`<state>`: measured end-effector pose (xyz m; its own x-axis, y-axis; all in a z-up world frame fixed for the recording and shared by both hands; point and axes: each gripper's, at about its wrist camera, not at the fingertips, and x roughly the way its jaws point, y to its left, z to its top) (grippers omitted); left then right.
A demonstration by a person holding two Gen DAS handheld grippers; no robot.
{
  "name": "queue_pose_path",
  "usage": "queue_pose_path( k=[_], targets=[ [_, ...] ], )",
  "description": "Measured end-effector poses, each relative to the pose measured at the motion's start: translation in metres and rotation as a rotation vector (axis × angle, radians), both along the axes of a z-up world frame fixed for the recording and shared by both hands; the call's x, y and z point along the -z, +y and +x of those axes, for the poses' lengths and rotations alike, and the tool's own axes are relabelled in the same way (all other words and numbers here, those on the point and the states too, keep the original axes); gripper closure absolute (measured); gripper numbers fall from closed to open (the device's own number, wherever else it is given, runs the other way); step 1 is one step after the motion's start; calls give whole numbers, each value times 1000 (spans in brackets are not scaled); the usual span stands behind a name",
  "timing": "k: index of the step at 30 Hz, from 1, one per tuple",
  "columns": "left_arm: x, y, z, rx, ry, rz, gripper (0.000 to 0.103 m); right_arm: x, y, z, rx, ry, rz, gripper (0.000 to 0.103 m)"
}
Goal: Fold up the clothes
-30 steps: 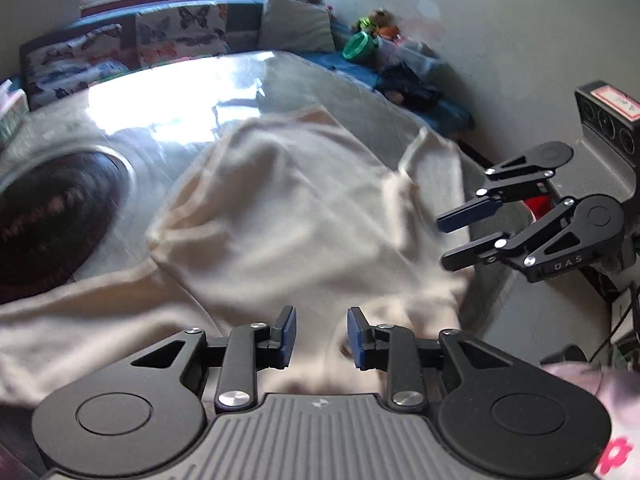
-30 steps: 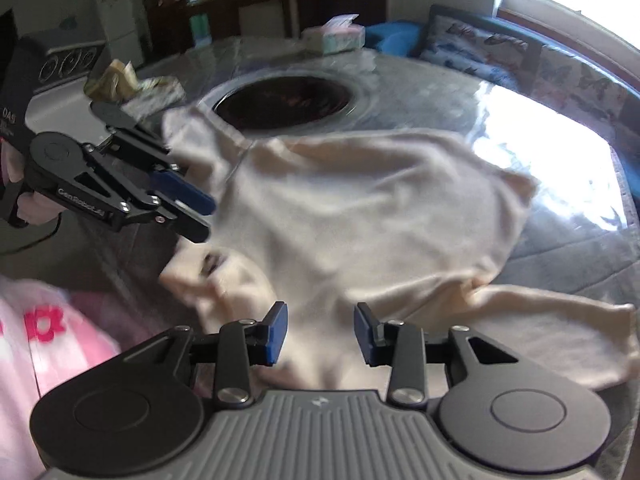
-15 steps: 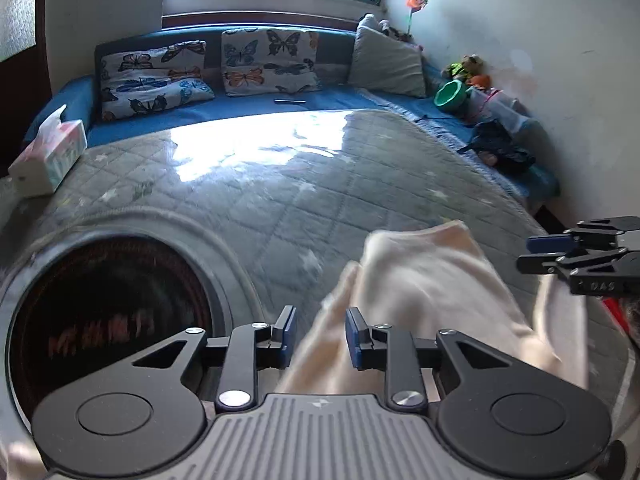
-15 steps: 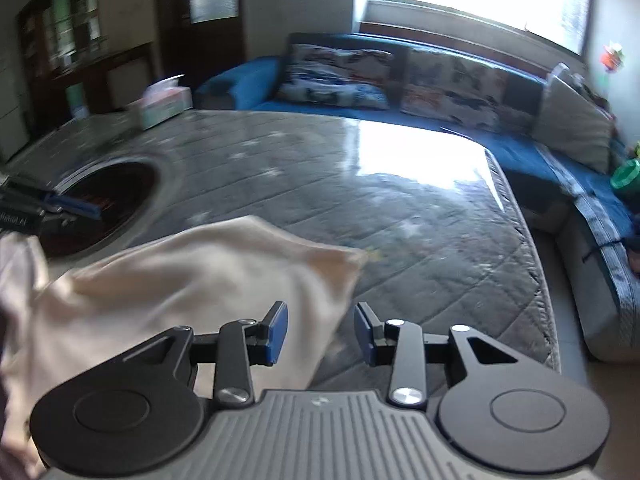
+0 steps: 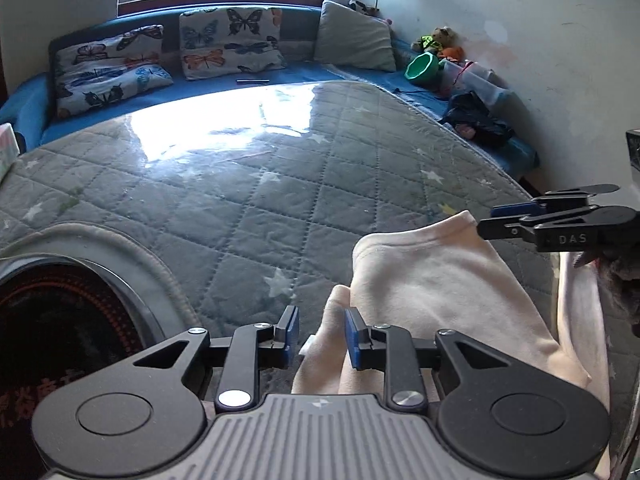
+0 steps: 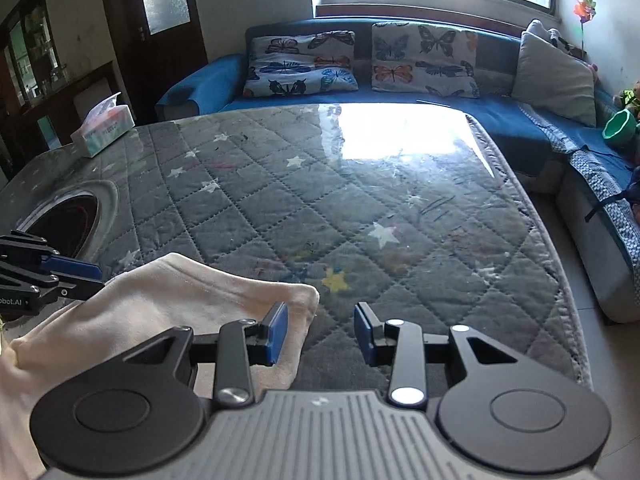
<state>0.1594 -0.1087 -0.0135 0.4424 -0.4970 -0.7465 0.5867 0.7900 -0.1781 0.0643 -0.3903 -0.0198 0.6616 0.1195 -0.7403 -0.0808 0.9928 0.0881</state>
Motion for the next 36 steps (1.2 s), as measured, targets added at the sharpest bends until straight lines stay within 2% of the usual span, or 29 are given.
queue_pose_path(
  k=[4, 11, 13, 17, 21, 26, 31, 36],
  targets=[
    [4, -3, 3, 17, 8, 2, 79, 4, 2, 4, -5, 10, -4, 66],
    [5, -7, 1, 43, -25, -8, 99, 9, 7, 10, -22, 20, -12, 70],
    [1, -4, 1, 17, -49, -13, 100, 10, 9, 11, -27, 20, -15, 86],
    [-10, 11, 4, -68, -120, -3, 101, 6, 14, 10, -31, -6, -57, 95],
    [-18, 35, 12, -198, -184, 3, 101, -1, 16, 9, -13, -53, -113, 96],
    [-14, 59, 31, -310, -176, 7, 101, 3, 14, 18, 26, -57, -154, 96],
    [-1, 64, 44, -327, -151, 31, 101, 5, 11, 25, 28, -58, -143, 93],
    [9, 66, 50, -337, -123, 49, 96, 0, 27, 21, -68, -66, -106, 88]
  ],
)
